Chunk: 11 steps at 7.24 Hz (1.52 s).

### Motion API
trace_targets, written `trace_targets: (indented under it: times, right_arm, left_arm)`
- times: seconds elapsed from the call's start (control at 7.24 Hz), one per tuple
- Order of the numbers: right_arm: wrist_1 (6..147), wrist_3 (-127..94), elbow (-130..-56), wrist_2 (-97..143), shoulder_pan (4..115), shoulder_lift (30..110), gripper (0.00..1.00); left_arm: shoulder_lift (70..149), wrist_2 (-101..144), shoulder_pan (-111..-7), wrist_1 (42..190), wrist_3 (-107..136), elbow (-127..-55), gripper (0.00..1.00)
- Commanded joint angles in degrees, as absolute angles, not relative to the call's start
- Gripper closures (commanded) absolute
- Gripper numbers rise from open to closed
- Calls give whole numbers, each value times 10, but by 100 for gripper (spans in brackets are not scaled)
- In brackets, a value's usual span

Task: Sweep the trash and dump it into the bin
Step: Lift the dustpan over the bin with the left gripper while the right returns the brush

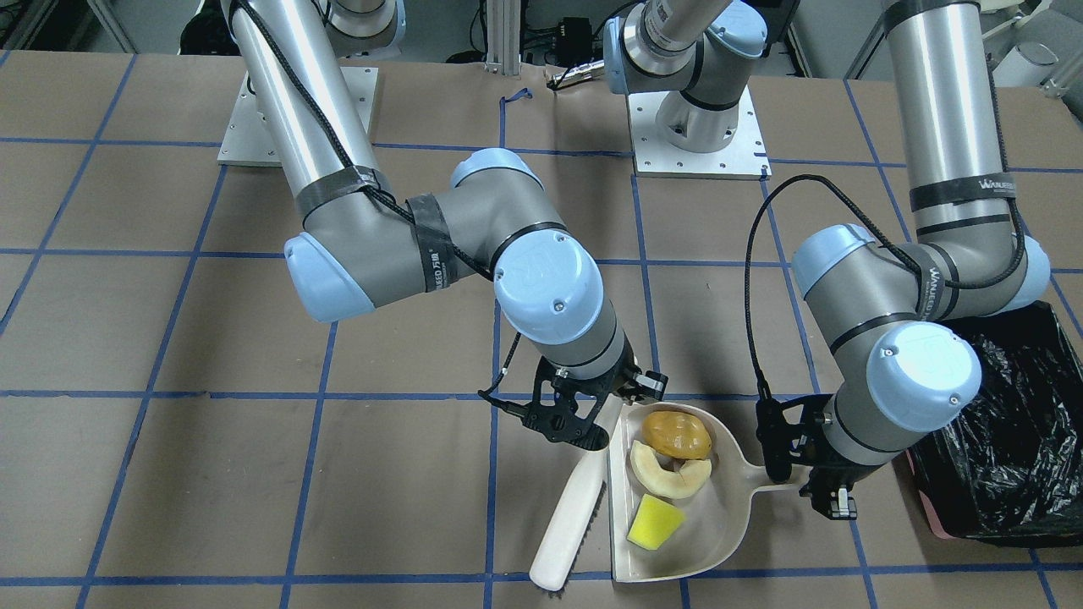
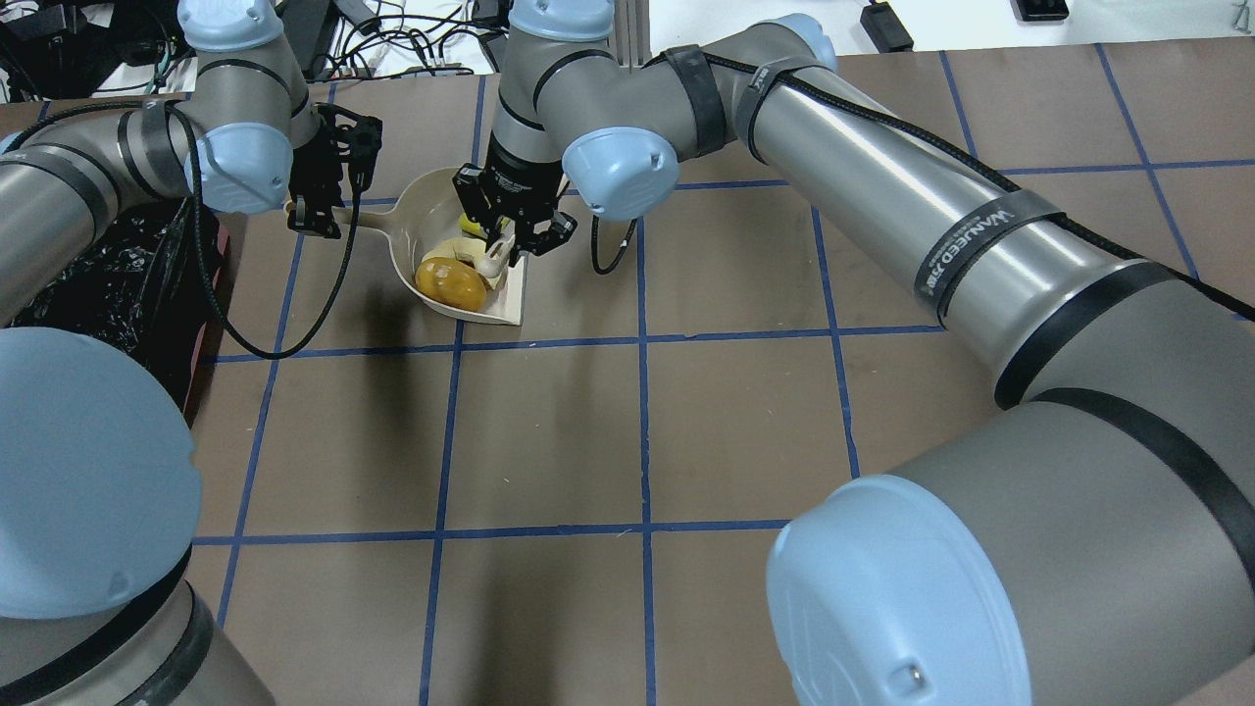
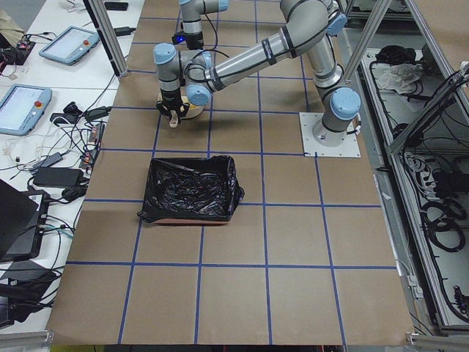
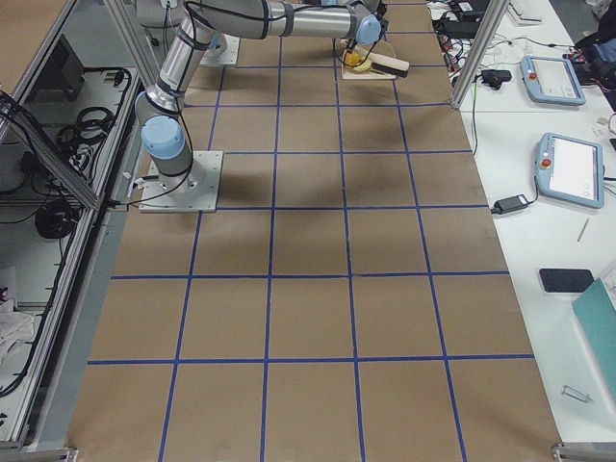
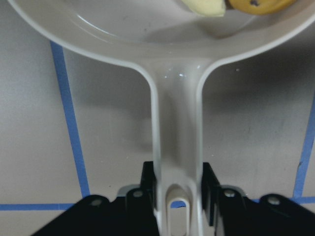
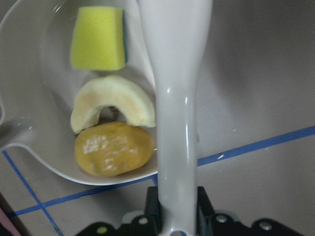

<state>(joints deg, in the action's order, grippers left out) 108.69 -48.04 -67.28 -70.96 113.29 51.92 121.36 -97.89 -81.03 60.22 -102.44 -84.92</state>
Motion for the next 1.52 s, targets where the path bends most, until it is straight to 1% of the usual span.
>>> trace_targets:
  times: [0.0,0.14,0.28,0.55,0.69,0.83,1.1,1.38]
  right_arm:
    - [1011,-365,-690,-787,1082,561,100]
    - [975,-281,-709,-815,1041,590,100]
    - [960,-208,-743,-820,989,622,100]
    - [968,-53,-840,-864,893,677,100]
    - [968,2,-870,-869,845,688,100]
    - [966,55,-890,-886,803,692,100]
    - [962,81,-915,-894,767,693,100]
    - [970,144,-940,-917,733,696,100]
  left_arm:
    - [1200,-949,-777,606,-1080,-843,98]
    - [1198,-943,-754,613,-1138,-826,99]
    - [1198,-924,-727,653,-1172,-799,99]
    - [1210,-916,-669,725,-1261,-723,100]
    - [1210,-917,-653,758,-1285,-693,100]
    - [1205,-919,-634,767,-1322,-685,100]
    - [1201,-921,-581,798,-1416,-651,100]
    - [1204,-918,-523,797,-1493,-645,100]
